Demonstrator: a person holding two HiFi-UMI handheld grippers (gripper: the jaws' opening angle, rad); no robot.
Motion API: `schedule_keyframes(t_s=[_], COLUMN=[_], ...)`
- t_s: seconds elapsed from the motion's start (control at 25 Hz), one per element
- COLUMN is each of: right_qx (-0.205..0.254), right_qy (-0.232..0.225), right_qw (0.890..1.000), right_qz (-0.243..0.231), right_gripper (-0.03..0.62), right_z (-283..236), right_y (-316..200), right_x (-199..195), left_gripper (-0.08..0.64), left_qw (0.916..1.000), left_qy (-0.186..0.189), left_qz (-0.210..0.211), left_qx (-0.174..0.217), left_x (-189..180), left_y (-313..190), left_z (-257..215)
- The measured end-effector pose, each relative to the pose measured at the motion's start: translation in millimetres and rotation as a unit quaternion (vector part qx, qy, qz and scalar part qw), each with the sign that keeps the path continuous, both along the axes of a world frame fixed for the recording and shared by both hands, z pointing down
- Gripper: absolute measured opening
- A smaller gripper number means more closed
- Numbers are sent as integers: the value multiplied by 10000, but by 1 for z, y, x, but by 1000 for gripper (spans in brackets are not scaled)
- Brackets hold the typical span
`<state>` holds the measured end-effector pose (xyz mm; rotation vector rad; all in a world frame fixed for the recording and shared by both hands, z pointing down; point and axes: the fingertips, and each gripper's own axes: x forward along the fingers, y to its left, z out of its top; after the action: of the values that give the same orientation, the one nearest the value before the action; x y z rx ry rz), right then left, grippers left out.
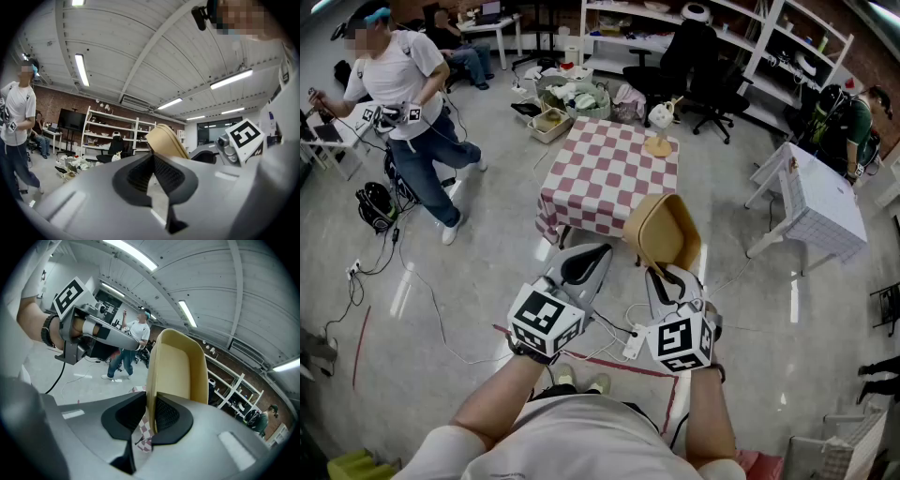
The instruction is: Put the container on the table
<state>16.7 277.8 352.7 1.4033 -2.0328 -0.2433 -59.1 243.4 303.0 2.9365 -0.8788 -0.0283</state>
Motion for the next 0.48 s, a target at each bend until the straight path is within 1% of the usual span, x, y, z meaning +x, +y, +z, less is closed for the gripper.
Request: schedule_keyframes(t_s=[0.36, 0.48], right_qx=[24, 60], right_qy=[2, -69], right_qw=[10000, 10000], right_qz=[-20, -29], right_gripper=[51, 52], right_z=[-5, -8], right_y=[8, 11], right_x=[9, 12], left_gripper=[0, 0], left_qw=[10000, 10000], left_qy=[-1, -5], left_qz=[8, 1], left_qx=[-61, -58], left_x=[11, 14], left_y=[9, 11], left_z=[0, -1])
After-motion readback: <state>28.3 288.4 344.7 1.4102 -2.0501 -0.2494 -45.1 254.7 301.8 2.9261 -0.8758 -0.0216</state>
